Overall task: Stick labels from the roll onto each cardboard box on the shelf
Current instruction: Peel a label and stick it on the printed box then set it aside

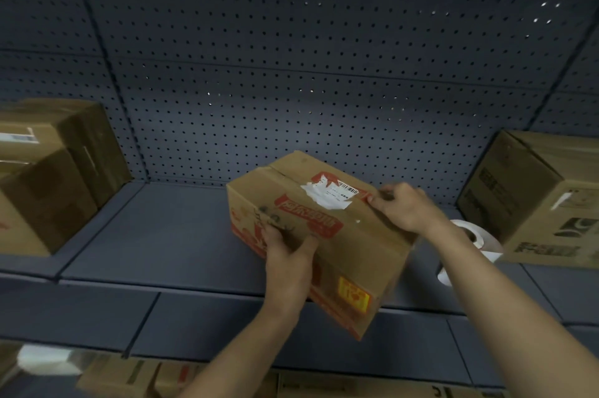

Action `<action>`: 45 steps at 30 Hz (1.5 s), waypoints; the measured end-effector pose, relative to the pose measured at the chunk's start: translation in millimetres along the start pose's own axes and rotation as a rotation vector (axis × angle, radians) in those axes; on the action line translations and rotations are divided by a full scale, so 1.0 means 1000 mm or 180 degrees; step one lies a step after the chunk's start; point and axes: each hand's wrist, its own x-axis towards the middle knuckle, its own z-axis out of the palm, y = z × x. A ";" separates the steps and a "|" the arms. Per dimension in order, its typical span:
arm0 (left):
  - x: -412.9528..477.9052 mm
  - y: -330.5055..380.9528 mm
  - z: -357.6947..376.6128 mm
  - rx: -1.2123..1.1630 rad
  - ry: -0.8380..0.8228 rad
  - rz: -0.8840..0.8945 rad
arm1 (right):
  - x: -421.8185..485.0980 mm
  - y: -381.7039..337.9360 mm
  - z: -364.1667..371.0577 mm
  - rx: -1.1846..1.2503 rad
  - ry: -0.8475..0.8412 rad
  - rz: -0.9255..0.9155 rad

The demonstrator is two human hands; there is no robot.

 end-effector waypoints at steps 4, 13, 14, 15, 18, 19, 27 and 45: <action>0.009 0.016 -0.014 0.0276 -0.0281 -0.0027 | -0.025 0.002 -0.001 -0.0084 0.0013 0.0104; 0.037 0.037 -0.039 0.0791 -0.0911 -0.0148 | -0.086 0.002 -0.003 -0.0096 -0.0012 0.0105; 0.040 0.037 -0.040 0.0834 -0.0968 -0.0216 | -0.091 0.002 -0.002 -0.0125 0.0021 0.0100; 0.044 0.037 -0.041 0.0876 -0.1012 -0.0272 | -0.096 0.001 -0.002 -0.0154 0.0059 0.0087; 0.058 0.038 -0.043 0.0929 -0.1177 -0.0369 | -0.108 -0.001 0.004 -0.0170 0.0051 0.0010; 0.063 0.040 -0.042 0.0955 -0.1266 -0.0393 | -0.112 -0.002 0.006 -0.0147 0.0007 -0.0016; 0.091 0.050 -0.034 0.1254 -0.1701 -0.0536 | -0.108 0.011 0.019 0.0165 0.0022 -0.0083; -0.007 0.040 -0.050 0.3262 -0.1306 -0.0029 | 0.043 -0.017 -0.013 -0.0117 -0.0126 -0.0487</action>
